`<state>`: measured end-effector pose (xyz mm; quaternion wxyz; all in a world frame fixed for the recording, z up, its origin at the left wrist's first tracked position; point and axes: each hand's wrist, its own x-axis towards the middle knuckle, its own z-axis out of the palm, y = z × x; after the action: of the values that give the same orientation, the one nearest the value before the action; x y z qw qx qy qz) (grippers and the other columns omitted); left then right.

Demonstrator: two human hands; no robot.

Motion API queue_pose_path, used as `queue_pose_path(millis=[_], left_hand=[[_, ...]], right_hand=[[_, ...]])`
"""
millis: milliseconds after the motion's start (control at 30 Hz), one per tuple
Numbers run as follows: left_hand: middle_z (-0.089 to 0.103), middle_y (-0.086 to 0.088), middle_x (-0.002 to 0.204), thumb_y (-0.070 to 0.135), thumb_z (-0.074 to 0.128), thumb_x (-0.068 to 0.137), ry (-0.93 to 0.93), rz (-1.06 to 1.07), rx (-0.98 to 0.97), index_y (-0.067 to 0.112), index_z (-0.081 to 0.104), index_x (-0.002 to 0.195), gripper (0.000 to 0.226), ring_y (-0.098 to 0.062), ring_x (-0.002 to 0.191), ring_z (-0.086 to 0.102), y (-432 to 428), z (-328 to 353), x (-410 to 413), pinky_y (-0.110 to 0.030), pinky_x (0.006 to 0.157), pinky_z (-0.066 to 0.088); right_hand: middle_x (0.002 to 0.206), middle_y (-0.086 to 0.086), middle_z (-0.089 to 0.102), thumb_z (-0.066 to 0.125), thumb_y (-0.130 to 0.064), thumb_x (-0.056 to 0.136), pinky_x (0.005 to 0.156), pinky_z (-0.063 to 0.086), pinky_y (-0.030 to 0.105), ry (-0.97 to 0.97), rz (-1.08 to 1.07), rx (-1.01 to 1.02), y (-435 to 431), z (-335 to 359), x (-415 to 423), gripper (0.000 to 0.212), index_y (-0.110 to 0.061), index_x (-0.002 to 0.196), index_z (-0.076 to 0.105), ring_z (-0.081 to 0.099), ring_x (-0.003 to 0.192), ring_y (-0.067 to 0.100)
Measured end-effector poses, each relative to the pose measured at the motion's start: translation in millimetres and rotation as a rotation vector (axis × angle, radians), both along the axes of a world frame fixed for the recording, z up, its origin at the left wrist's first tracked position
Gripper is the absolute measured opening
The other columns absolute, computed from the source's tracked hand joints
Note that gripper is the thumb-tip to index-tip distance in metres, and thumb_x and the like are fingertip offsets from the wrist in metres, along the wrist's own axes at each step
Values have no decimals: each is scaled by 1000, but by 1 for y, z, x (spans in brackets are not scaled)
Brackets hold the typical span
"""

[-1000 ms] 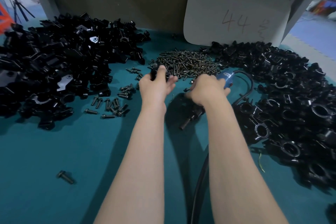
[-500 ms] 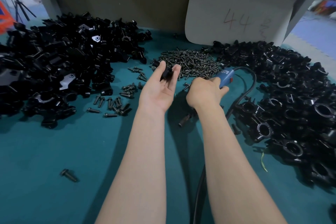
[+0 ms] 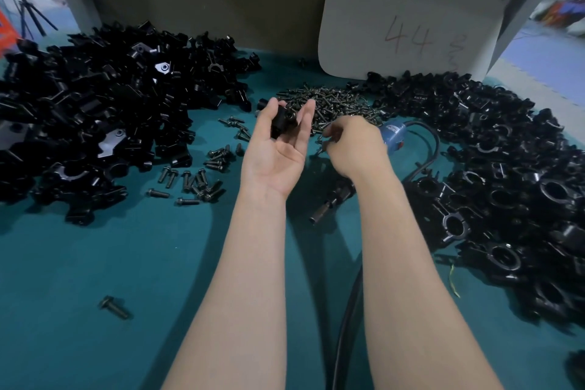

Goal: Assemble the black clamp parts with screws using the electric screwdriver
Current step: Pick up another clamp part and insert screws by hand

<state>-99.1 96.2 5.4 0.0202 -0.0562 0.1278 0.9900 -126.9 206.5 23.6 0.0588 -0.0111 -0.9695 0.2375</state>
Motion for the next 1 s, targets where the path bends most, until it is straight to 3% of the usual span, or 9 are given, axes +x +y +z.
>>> queue_pose_path(millis=[133, 300, 400, 500, 600, 667, 700, 833, 1000], left_hand=[[69, -26, 92, 16, 53, 98, 12, 13, 45, 5, 55, 100, 11, -28, 81, 73, 0, 0, -1, -27, 69, 60], [71, -19, 88, 21, 52, 99, -18, 8, -40, 8, 53, 101, 14, -21, 77, 73, 1, -2, -3, -29, 73, 59], [71, -16, 85, 23, 52, 99, -64, 4, -89, 8, 53, 96, 15, -19, 75, 72, 3, -2, -3, -29, 76, 58], [68, -15, 89, 22, 51, 100, -101, 17, -133, 10, 52, 94, 14, -18, 78, 69, 4, -2, -5, -28, 76, 58], [65, -11, 89, 20, 52, 100, -147, 88, -227, 8, 50, 109, 15, -17, 80, 66, 5, -3, -7, -27, 77, 57], [63, -9, 90, 20, 52, 100, -178, 139, -302, 9, 45, 126, 30, -17, 81, 65, 6, -4, -8, -28, 82, 55], [63, -9, 91, 19, 52, 100, -177, 157, -347, 9, 47, 124, 27, -17, 82, 64, 7, -4, -9, -28, 83, 54], [64, -9, 89, 16, 56, 98, -181, 203, -467, 13, 54, 93, 6, -15, 77, 62, 10, -2, -7, -25, 78, 54], [63, -8, 91, 16, 58, 96, -168, 274, -631, 13, 55, 88, 9, -16, 80, 59, 13, -2, -5, -29, 85, 53]], right_hand=[[122, 5, 60, 51, -13, 90, 94, 30, 38, -84, 74, 235, -15, -11, 3, 43, -31, 128, 52, 48, 119, 27], [114, 8, 61, 47, -7, 84, 93, 29, 38, -44, 33, 392, -22, -17, 6, 21, -19, 100, 53, 55, 109, 28], [107, 7, 64, 47, -7, 84, 90, 29, 37, 10, 13, 359, -23, -19, 7, 14, -20, 84, 42, 57, 105, 28], [109, 8, 63, 48, -9, 87, 91, 31, 37, 2, 10, 281, -20, -19, 5, 9, -17, 90, 49, 56, 106, 29], [110, 6, 63, 51, -11, 93, 90, 43, 33, 39, 1, -61, -10, -6, 2, 18, -15, 106, 62, 58, 102, 25], [96, -2, 63, 54, -14, 94, 81, 46, 27, 99, 39, -266, -3, 4, 3, 11, -17, 101, 62, 57, 90, 16], [86, -7, 60, 56, -16, 94, 74, 45, 21, 121, 66, -315, -1, 8, 3, 7, -19, 96, 61, 55, 82, 11], [67, -13, 52, 63, -16, 89, 47, 32, 4, 124, 175, -322, -5, 15, 7, 10, -24, 83, 61, 46, 60, -1], [63, -13, 51, 62, -11, 87, 47, 34, 4, 92, 200, -258, -11, 14, 11, 13, -22, 80, 64, 45, 56, 0]])
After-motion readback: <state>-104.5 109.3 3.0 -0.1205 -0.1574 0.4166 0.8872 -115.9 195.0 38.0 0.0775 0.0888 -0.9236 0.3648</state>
